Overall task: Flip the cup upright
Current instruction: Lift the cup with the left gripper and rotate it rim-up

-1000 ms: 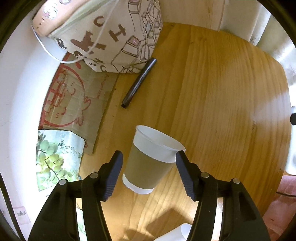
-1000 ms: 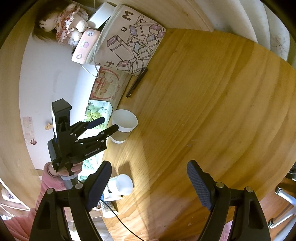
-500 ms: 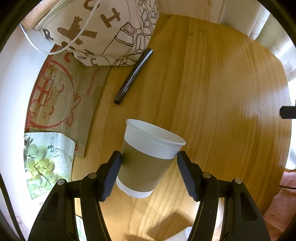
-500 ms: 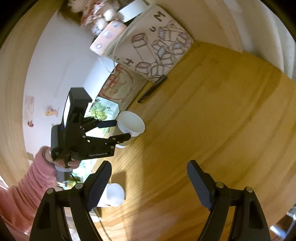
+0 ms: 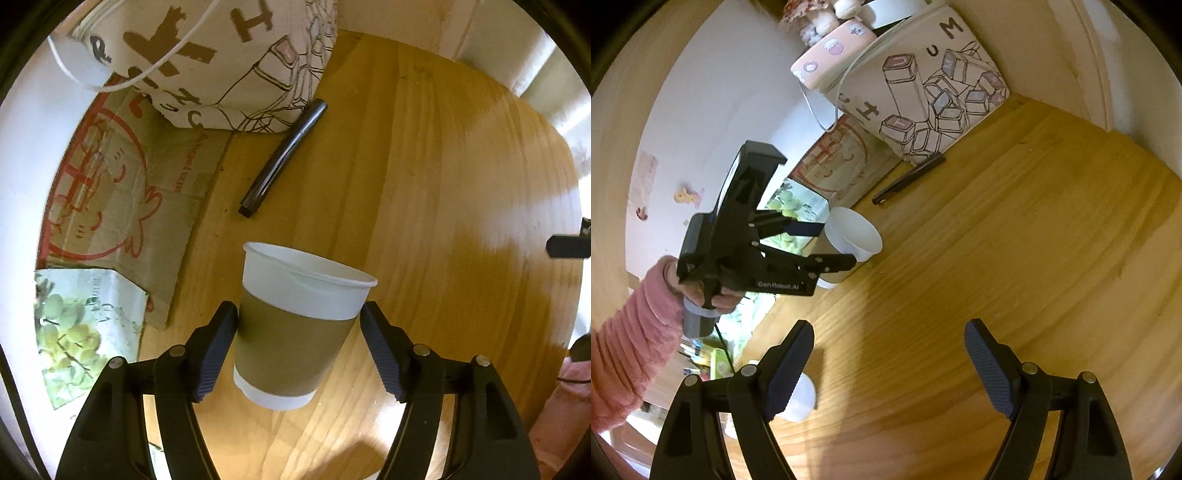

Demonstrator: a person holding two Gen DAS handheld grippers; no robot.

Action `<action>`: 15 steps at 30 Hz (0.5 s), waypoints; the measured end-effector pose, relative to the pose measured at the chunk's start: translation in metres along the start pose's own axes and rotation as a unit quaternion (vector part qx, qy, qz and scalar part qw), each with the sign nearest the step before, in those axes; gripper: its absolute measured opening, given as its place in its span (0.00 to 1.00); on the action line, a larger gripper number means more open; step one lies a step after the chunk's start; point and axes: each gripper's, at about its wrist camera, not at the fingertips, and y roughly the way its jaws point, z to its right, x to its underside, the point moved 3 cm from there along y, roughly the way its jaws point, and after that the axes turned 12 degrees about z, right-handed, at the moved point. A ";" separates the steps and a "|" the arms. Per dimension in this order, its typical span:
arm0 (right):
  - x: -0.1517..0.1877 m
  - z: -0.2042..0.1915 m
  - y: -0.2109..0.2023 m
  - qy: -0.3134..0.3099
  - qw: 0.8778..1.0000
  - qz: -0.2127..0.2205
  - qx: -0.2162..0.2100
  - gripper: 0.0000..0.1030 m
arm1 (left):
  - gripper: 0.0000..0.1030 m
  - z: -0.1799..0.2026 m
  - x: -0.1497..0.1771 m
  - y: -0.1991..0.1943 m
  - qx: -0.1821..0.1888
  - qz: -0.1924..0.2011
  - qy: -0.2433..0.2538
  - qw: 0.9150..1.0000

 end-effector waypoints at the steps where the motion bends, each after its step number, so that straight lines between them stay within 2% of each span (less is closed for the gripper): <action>1: 0.000 0.000 0.002 -0.005 1.000 -0.002 0.003 0.82 | 0.71 -0.003 -0.001 0.003 0.002 -0.001 -0.005 1.000; 6: 0.002 0.002 0.005 -0.007 1.000 -0.008 0.001 0.82 | 0.69 -0.013 -0.004 0.021 -0.013 -0.011 -0.021 1.000; 15: 0.001 0.003 0.011 -0.002 1.000 -0.020 0.002 0.82 | 0.66 -0.031 -0.008 0.027 -0.005 -0.015 -0.074 0.997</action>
